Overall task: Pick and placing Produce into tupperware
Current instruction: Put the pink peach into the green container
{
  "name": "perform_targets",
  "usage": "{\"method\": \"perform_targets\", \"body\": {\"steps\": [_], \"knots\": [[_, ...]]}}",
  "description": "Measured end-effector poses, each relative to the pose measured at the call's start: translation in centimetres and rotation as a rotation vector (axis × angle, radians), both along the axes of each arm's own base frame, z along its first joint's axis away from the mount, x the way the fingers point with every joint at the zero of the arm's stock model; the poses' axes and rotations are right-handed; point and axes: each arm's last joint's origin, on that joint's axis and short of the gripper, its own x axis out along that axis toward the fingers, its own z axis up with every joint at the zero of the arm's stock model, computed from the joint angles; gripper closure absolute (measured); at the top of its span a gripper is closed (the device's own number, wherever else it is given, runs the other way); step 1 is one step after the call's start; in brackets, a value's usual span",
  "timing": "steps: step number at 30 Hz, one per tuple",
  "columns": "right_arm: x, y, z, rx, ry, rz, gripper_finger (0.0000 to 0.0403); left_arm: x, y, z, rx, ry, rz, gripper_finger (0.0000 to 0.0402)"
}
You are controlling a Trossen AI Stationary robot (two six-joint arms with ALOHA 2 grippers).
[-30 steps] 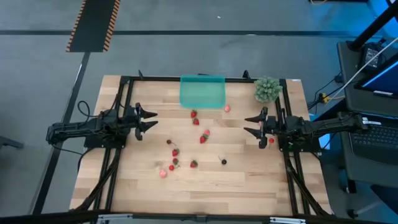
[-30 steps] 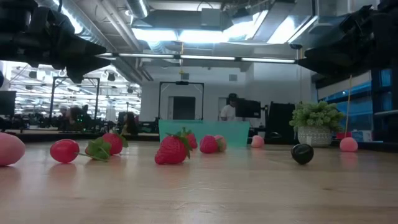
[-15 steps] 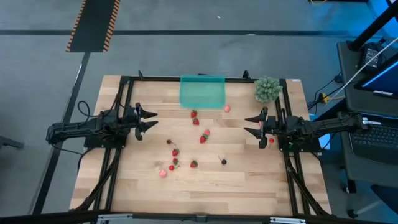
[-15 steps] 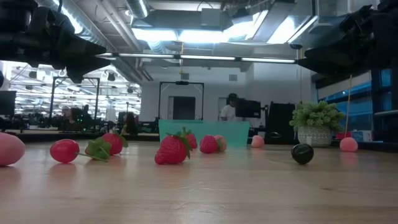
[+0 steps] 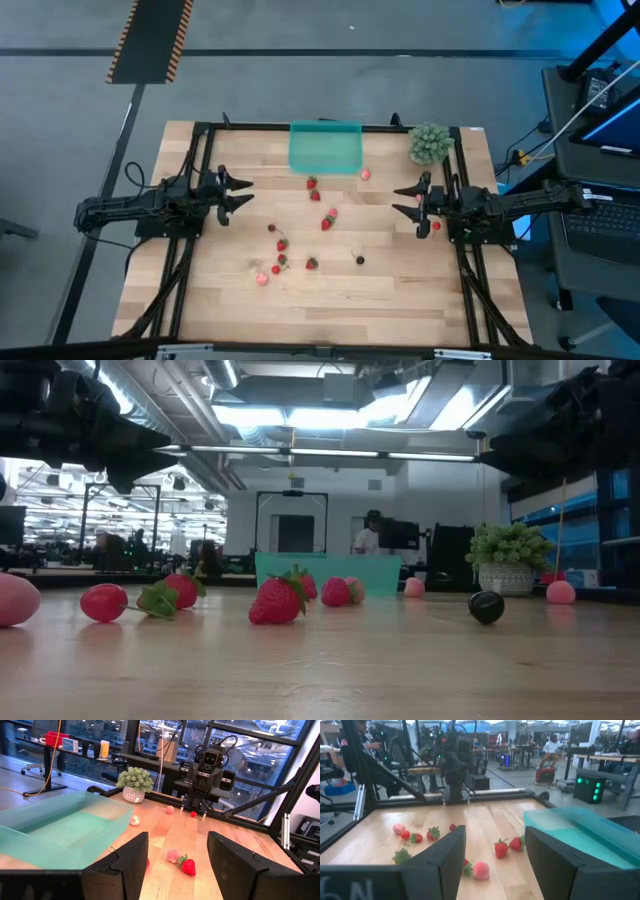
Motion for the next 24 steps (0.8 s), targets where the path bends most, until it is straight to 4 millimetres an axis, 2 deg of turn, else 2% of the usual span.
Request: {"method": "perform_targets", "body": {"steps": [11, 17, 24], "knots": [[0.0, 0.01, 0.07, 0.128, -0.026, 0.009, 0.0196, 0.0, 0.0, 0.0, 0.0, 0.0, 0.0, 0.0205], [-0.02, 0.07, 0.47, 0.11, -0.063, 0.03, 0.0194, -0.01, 0.03, 0.16, -0.002, -0.017, 0.011, 0.0205], [-0.02, 0.1, 0.58, 0.113, -0.075, 0.043, 0.0142, -0.02, 0.03, 0.23, -0.002, -0.025, 0.012, 0.0205]]}}
